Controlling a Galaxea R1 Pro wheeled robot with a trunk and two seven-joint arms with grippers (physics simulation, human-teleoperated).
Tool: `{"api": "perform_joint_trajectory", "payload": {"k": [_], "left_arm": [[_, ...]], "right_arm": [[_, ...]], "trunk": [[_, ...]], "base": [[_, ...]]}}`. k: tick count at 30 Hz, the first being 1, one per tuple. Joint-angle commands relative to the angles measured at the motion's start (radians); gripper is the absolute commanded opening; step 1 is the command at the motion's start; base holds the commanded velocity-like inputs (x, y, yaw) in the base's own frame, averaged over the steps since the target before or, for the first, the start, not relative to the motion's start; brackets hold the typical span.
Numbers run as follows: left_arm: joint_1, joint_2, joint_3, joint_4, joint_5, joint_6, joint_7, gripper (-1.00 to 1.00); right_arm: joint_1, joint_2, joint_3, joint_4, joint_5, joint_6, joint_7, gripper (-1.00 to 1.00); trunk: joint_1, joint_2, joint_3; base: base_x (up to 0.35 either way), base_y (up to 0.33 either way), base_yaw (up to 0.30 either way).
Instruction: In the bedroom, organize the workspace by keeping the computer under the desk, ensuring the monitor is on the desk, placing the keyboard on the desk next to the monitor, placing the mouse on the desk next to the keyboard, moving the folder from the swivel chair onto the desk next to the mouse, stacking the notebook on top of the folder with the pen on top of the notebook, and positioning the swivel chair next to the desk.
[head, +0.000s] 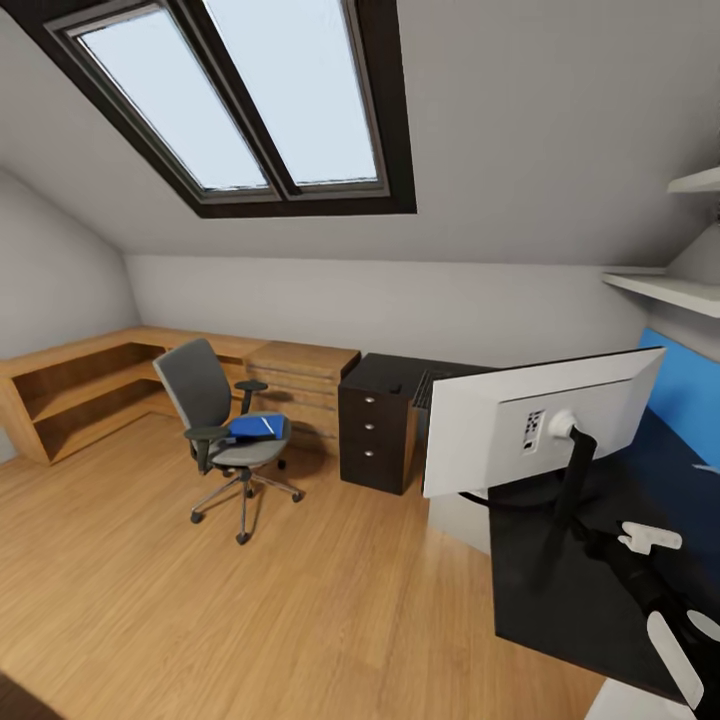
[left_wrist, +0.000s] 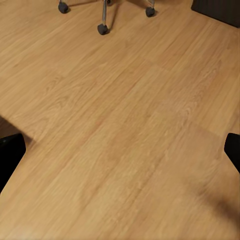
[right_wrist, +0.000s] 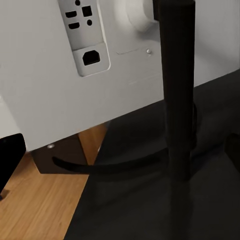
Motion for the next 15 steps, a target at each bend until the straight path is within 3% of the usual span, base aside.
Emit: {"api": "perform_joint_trajectory", "payload": {"k": [1,15], "left_arm": [[-0.001,0.000,0.002,0.000,0.000,-0.003,0.001,1.00],[-0.001,0.000,0.002,0.000,0.000,-0.003,0.001,1.00]], "right_arm": [[-0.001,0.000,-0.001,0.003,-0.010,-0.001,0.008,1.00],[-0.001,0.000,-0.001,0.009,-0.010,-0.001,0.012,1.00]], "trunk": [[0.000,-0.001,0.000],[0.000,-0.001,0.009]], "base": [[0.000,0.000,0.000],[0.000,0.000,-0.002]]}}
